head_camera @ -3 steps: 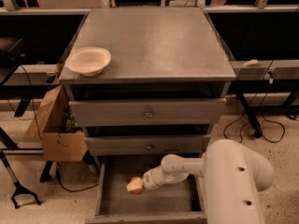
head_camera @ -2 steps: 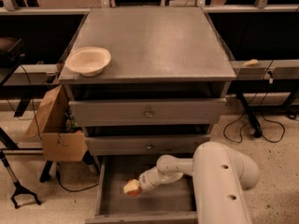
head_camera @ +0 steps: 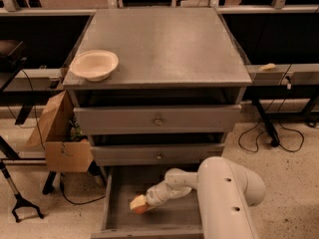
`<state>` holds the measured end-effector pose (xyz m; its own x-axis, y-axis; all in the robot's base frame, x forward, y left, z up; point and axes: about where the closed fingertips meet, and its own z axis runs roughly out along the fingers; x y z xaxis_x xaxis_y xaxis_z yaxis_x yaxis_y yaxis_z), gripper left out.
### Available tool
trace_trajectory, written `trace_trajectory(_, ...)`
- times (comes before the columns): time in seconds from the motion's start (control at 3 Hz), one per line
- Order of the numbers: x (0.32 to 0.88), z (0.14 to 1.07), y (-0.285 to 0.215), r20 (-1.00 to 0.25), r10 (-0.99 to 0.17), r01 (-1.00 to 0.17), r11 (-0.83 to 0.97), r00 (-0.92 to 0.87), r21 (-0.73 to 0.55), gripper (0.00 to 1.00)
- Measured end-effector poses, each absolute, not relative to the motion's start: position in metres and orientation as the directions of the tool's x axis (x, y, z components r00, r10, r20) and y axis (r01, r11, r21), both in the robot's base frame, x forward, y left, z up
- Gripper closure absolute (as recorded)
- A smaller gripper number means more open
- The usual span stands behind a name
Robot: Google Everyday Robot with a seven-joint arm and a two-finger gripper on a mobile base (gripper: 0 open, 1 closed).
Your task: Place apple into bottom drawer
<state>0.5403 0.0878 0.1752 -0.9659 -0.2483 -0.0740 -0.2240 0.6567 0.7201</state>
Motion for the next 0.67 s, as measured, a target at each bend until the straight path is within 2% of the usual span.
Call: trace_trajectory(0.67, 0.5361, 0.1673, 0.0948, -0.08, -0.289, -0.252, 0.627, -0.954, 0.737, 0.1)
